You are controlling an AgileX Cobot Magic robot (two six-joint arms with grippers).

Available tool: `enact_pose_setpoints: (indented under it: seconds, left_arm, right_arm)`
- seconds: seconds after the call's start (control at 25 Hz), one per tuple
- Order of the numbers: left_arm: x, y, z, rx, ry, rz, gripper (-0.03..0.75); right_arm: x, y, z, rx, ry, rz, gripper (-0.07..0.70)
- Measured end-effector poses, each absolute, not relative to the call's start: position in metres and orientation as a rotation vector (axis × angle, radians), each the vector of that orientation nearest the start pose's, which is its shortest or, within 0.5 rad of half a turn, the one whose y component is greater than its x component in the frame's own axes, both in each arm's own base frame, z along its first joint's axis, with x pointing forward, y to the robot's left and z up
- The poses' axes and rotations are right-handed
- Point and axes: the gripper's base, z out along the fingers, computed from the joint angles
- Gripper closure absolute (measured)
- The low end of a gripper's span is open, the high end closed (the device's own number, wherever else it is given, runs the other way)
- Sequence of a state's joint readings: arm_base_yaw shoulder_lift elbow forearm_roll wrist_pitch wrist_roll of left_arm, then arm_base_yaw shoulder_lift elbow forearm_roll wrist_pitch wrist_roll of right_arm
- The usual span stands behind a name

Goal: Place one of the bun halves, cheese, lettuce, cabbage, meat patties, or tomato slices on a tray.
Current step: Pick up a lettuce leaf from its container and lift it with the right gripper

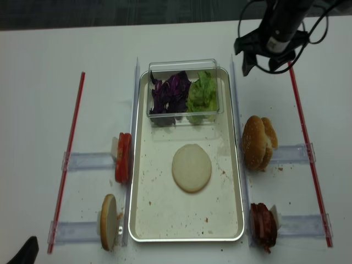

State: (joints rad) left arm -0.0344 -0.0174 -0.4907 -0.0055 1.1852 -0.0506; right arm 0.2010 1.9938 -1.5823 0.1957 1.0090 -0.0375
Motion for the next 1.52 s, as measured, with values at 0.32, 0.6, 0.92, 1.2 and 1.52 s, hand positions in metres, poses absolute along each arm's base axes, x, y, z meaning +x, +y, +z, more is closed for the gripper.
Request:
enact_pose_setpoints:
  seconds: [0.32, 0.6, 0.92, 1.2, 1.52]
  left_arm:
    - [-0.012, 0.0, 0.265, -0.017, 2.161, -0.056, 0.097]
    - [-0.012, 0.0, 0.265, -0.017, 2.161, -0.056, 0.097]
    - [-0.012, 0.0, 0.265, -0.017, 2.161, -0.056, 0.097]
    - [-0.012, 0.0, 0.265, -0.017, 2.161, -0.056, 0.097]
    - [-0.012, 0.0, 0.265, -0.017, 2.161, -0.056, 0.097]
  right_arm:
    - [0.413, 0.189, 0.217, -0.399, 2.856, 0.349, 0.101]
    - [0.42, 0.223, 0.195, -0.437, 2.89, 0.364, 0.104]
    - [0.422, 0.222, 0.192, -0.448, 2.895, 0.321, 0.109]
    - [0.424, 0.222, 0.187, -0.453, 2.901, 0.304, 0.145]
    - [0.425, 0.221, 0.187, -0.458, 2.892, 0.289, 0.206]
